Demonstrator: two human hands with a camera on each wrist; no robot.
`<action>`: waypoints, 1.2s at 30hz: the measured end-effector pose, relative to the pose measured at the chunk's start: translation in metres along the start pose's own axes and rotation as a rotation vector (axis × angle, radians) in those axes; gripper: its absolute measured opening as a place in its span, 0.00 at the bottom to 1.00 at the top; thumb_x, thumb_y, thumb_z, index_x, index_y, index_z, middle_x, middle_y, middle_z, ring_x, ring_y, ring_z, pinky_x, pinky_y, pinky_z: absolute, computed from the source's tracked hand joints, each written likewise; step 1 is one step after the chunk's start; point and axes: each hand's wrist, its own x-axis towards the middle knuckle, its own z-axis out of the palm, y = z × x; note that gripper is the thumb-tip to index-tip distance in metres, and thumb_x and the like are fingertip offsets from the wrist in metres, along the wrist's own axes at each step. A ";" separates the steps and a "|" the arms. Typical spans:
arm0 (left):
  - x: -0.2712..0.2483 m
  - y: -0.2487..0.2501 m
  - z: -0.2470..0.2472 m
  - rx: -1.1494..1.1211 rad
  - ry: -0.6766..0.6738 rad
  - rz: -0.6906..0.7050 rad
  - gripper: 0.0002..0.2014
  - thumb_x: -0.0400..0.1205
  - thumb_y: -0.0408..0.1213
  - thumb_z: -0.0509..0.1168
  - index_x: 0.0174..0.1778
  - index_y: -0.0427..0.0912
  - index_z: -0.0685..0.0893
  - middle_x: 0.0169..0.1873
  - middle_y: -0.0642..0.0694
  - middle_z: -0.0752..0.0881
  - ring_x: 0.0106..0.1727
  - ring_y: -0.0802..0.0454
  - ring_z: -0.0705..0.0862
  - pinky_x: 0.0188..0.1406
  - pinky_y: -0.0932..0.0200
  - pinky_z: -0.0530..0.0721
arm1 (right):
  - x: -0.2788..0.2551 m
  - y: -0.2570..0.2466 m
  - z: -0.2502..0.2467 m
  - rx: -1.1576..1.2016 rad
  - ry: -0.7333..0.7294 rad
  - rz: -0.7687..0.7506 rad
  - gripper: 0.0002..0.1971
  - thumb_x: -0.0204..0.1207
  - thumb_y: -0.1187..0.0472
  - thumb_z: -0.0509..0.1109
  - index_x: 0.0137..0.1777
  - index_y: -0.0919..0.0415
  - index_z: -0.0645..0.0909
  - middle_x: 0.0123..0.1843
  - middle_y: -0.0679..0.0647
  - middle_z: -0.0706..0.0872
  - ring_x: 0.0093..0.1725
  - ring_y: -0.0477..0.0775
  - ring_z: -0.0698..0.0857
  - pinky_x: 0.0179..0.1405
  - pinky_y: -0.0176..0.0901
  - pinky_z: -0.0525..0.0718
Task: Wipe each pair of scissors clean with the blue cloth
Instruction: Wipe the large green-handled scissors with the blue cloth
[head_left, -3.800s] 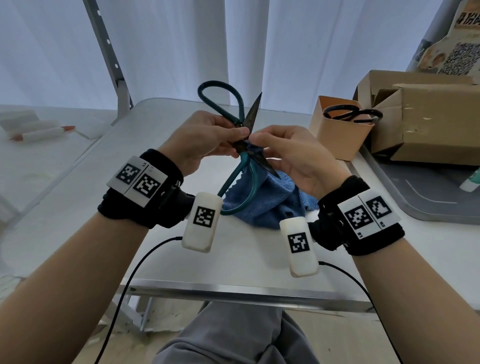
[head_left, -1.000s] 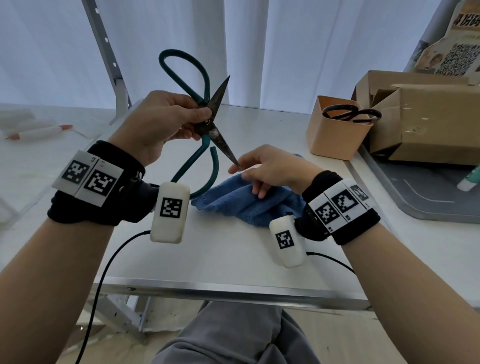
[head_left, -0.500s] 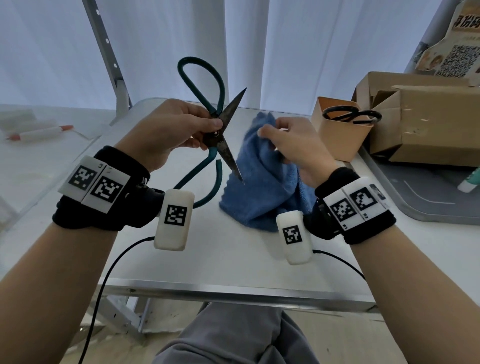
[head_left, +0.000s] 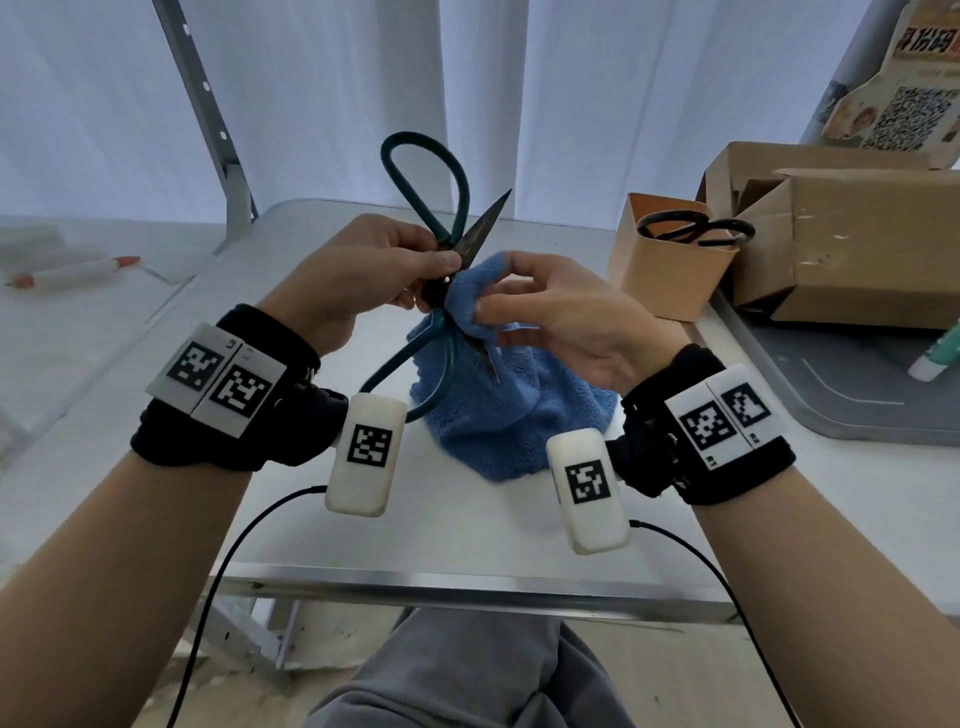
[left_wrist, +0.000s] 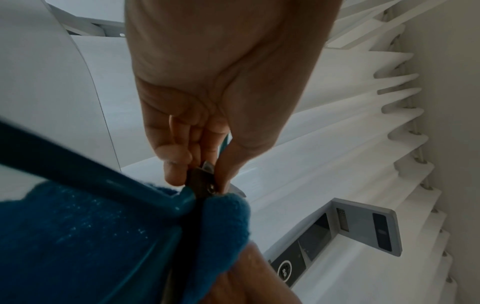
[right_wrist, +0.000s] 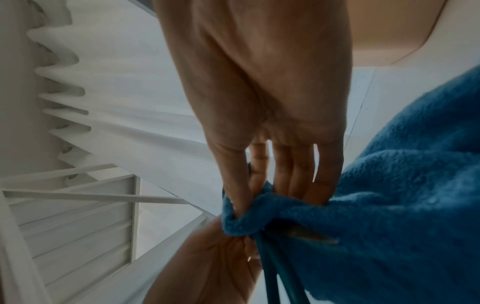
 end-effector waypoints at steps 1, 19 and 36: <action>0.000 0.000 0.002 -0.005 -0.007 0.000 0.08 0.85 0.38 0.69 0.46 0.38 0.88 0.37 0.42 0.87 0.34 0.57 0.83 0.36 0.68 0.83 | 0.000 0.000 0.002 0.001 0.020 0.004 0.13 0.77 0.72 0.74 0.60 0.72 0.80 0.49 0.61 0.88 0.46 0.53 0.89 0.47 0.43 0.88; 0.014 0.008 0.017 -0.138 0.174 -0.005 0.31 0.68 0.39 0.83 0.61 0.29 0.79 0.45 0.51 0.80 0.40 0.60 0.86 0.30 0.68 0.86 | 0.001 0.007 0.019 -0.090 0.151 -0.006 0.18 0.69 0.72 0.78 0.58 0.73 0.82 0.52 0.75 0.88 0.51 0.68 0.90 0.60 0.60 0.88; 0.021 0.003 0.024 -0.414 0.141 -0.099 0.37 0.76 0.29 0.75 0.77 0.21 0.65 0.32 0.45 0.78 0.36 0.50 0.82 0.35 0.61 0.84 | 0.006 0.008 0.019 -0.328 0.135 -0.014 0.12 0.78 0.61 0.73 0.47 0.74 0.87 0.43 0.63 0.91 0.40 0.52 0.87 0.50 0.49 0.87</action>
